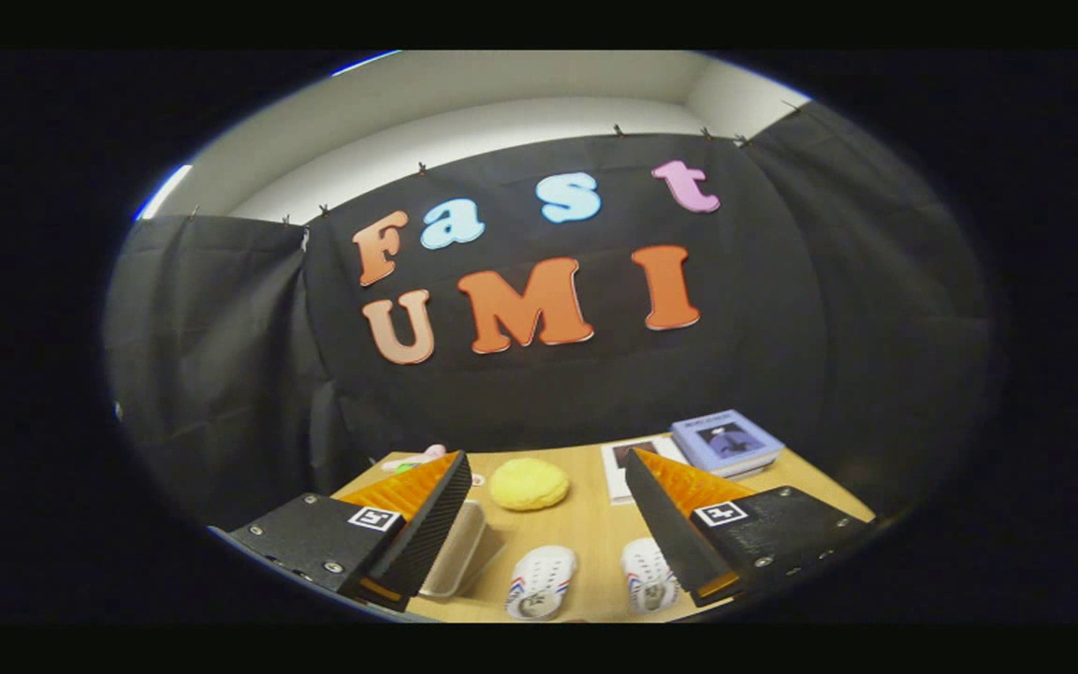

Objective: Open the storage box then place both shoes into the box .Put the left shoe in first, then the right shoe, with the right side of both shoes facing outward in a uniform manner.

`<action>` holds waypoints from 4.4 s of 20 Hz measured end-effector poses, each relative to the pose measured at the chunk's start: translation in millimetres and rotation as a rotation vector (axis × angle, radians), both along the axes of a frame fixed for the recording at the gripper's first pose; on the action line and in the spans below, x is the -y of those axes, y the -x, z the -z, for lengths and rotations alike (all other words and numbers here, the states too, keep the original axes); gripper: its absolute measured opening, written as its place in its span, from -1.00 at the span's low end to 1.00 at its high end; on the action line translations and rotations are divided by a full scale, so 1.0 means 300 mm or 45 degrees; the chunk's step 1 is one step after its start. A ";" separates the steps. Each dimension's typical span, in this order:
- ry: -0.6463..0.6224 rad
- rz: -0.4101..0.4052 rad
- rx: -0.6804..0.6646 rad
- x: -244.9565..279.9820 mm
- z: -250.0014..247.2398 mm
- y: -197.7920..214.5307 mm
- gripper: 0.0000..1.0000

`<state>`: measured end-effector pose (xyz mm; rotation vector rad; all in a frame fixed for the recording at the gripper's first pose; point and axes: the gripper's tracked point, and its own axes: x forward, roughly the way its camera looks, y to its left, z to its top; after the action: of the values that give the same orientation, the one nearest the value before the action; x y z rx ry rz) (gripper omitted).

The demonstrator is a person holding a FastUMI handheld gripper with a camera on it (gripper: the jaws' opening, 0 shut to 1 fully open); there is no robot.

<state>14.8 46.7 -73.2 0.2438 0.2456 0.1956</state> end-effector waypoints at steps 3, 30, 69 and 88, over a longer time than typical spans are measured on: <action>-0.084 -0.040 -0.065 -0.041 0.068 -0.030 0.96; -1.122 -0.467 -0.861 -0.464 0.729 -0.012 0.96; -1.044 -0.715 -0.574 -0.714 0.118 -0.042 -0.94; -0.528 -0.949 -0.588 -1.395 0.015 0.108 0.12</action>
<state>-17.8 465.2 -77.8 0.6054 0.7552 0.9389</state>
